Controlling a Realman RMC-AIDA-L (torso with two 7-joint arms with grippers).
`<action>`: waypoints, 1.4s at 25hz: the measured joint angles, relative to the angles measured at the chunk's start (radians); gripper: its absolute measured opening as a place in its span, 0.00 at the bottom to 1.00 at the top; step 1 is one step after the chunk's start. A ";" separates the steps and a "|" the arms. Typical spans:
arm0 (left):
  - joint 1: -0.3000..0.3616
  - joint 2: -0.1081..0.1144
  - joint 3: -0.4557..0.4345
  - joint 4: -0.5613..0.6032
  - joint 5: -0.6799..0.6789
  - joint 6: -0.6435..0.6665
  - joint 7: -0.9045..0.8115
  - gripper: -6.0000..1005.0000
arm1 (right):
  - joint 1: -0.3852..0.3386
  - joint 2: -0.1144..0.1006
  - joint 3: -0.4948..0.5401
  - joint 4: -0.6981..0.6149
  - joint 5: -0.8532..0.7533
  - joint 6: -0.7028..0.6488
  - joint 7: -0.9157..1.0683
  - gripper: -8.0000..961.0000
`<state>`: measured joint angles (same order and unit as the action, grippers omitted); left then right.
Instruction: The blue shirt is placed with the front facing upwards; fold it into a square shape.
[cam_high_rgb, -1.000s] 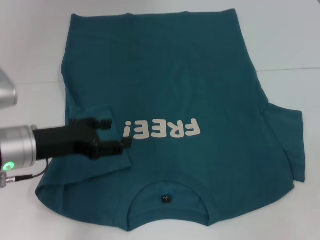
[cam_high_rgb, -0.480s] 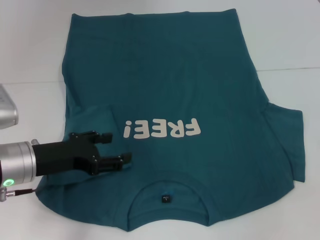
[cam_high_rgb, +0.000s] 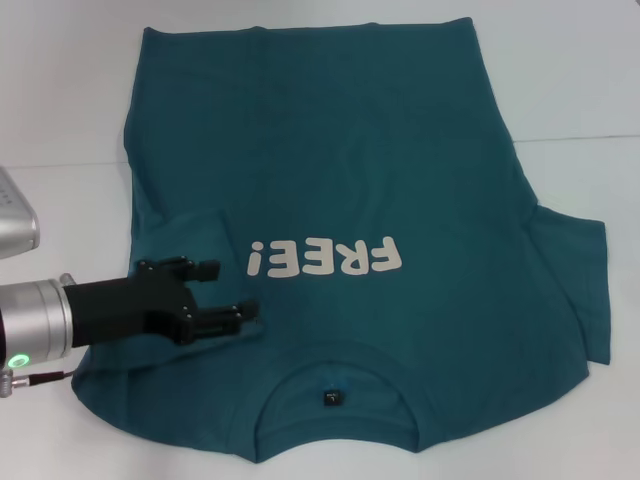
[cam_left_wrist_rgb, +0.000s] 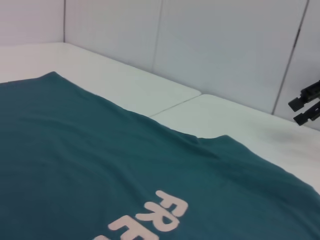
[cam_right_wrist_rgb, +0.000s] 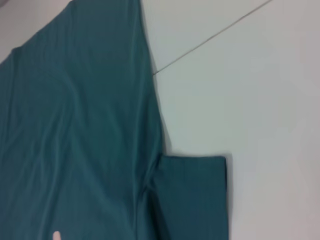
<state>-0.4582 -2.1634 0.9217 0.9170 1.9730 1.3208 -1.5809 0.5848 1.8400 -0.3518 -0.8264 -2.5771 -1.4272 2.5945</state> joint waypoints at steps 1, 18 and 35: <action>0.001 0.000 0.001 0.000 0.001 -0.011 0.000 0.82 | 0.003 -0.001 -0.016 0.009 0.000 0.018 0.000 0.96; 0.002 -0.001 0.006 -0.036 -0.001 -0.022 0.014 0.81 | 0.082 0.002 -0.112 0.160 0.005 0.206 0.001 0.95; -0.011 -0.003 0.010 -0.064 -0.002 -0.019 0.023 0.81 | 0.098 0.030 -0.161 0.258 0.013 0.386 -0.018 0.95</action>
<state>-0.4690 -2.1661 0.9314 0.8530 1.9706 1.3016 -1.5584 0.6825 1.8703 -0.5125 -0.5681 -2.5644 -1.0416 2.5762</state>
